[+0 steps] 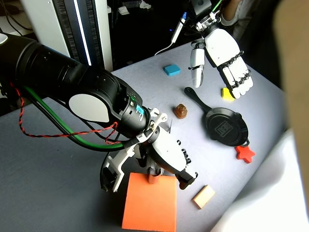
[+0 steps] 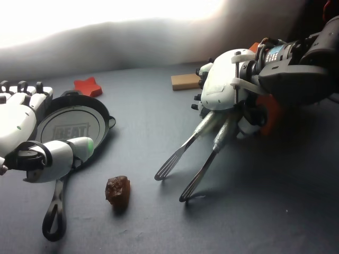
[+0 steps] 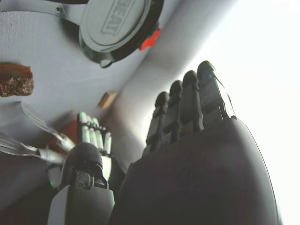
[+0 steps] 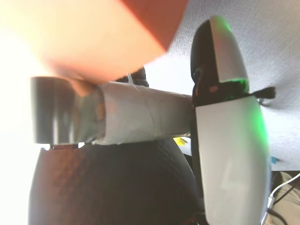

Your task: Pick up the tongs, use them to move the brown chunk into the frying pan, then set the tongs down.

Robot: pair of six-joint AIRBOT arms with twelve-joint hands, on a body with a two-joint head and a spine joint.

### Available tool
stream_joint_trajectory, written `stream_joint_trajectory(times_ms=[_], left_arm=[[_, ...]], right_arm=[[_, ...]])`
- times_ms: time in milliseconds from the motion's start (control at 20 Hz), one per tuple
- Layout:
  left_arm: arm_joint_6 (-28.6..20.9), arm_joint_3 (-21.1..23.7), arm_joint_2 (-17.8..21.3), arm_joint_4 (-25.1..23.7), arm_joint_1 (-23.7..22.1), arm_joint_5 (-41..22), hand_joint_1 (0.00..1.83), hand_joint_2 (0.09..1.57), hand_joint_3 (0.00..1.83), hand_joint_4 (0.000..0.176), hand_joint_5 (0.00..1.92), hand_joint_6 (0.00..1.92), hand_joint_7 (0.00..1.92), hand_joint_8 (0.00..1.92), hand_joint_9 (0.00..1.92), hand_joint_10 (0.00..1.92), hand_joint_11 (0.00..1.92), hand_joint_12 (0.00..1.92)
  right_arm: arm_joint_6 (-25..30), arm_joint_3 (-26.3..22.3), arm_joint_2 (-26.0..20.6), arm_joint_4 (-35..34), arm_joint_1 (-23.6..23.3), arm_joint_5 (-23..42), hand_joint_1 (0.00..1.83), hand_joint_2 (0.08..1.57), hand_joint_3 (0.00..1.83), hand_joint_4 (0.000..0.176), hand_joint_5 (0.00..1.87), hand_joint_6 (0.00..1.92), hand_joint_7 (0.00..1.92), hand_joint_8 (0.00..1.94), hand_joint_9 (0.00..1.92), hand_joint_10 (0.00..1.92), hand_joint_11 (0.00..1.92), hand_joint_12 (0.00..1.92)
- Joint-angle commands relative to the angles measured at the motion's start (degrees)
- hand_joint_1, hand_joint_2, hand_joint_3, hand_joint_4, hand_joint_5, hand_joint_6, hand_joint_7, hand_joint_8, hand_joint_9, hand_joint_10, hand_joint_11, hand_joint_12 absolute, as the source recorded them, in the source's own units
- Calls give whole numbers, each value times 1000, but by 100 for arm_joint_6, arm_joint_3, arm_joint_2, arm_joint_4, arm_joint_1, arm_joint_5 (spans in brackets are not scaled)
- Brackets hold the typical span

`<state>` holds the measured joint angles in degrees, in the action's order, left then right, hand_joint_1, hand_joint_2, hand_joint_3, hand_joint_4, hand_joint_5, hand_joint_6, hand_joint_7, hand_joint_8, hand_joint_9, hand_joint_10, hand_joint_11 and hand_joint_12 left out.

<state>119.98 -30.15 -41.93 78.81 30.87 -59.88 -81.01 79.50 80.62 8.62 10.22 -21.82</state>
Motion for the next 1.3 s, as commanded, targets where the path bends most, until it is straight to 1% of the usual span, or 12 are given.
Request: stream_joint_trajectory(times_ms=[0,50,100,250,400,700,850,900,950,1100,1200,1250], left_arm=[[26,18,27,-309,-62,-435,0,1222,0,0,0,0,5,0,0,0,0,0],[26,20,27,-283,-62,-435,0,1222,0,0,0,0,3,0,0,0,0,0],[23,13,26,-283,-62,-435,0,1221,0,0,0,0,0,0,0,0,0,0],[24,4,24,-283,-67,-435,0,1225,2,0,0,0,0,0,0,0,0,0],[26,1,22,-283,-70,-445,0,1224,1,0,0,0,0,0,0,0,0,0],[70,-23,31,-284,-115,-520,0,1228,3,0,0,0,0,0,0,0,0,0],[122,-27,34,-286,-129,-520,0,1229,3,0,0,0,0,0,0,0,0,0],[121,-27,33,-286,-142,-520,0,1228,2,0,0,0,0,0,0,0,0,0],[121,-31,33,-286,-149,-521,0,1227,2,0,0,0,0,0,0,0,0,0],[120,-26,34,-285,-139,-527,0,1227,1,0,0,0,0,0,0,0,0,0],[119,-15,34,-284,-129,-528,0,1225,0,0,0,0,1,0,0,0,0,0],[113,-15,34,-284,-129,-528,0,1227,1,0,0,0,5,2,0,0,0,0]], right_arm=[[-58,-2,-33,87,-50,327,1059,1197,26,0,783,85,869,49,816,125,308,1315],[-51,-23,-34,87,-66,327,1096,1188,53,0,783,1028,979,45,930,142,489,1217],[-50,-49,-36,87,-84,327,1090,1239,2,0,745,1322,1054,31,1023,152,529,1307],[-43,-158,-45,87,-154,325,1099,1222,0,0,783,1270,1131,33,1077,194,527,1418],[-20,-271,-79,86,-260,311,1111,1200,0,0,825,1212,1167,36,1094,232,543,1424],[307,-563,-325,82,-514,127,1100,1217,1,0,791,1261,1155,6,1001,397,537,1432],[570,-947,-630,80,-737,72,1098,1226,0,0,774,1285,1128,0,948,458,499,1442],[864,-1107,-732,325,-812,44,1100,1223,0,0,779,1276,1125,0,949,458,502,1437],[1668,-1244,-798,1067,-861,-17,1100,1222,0,0,781,1274,1124,0,946,456,503,1434],[3345,-1526,-897,2503,-997,-571,1100,1221,1,0,781,1273,1128,2,959,446,531,1408],[4244,-1798,-970,3252,-1046,-954,1092,1230,3,0,762,1300,1112,0,947,438,518,1413],[4423,-1933,-999,3328,-1070,-1085,1094,1229,1,0,766,1294,1111,0,948,437,523,1414]])
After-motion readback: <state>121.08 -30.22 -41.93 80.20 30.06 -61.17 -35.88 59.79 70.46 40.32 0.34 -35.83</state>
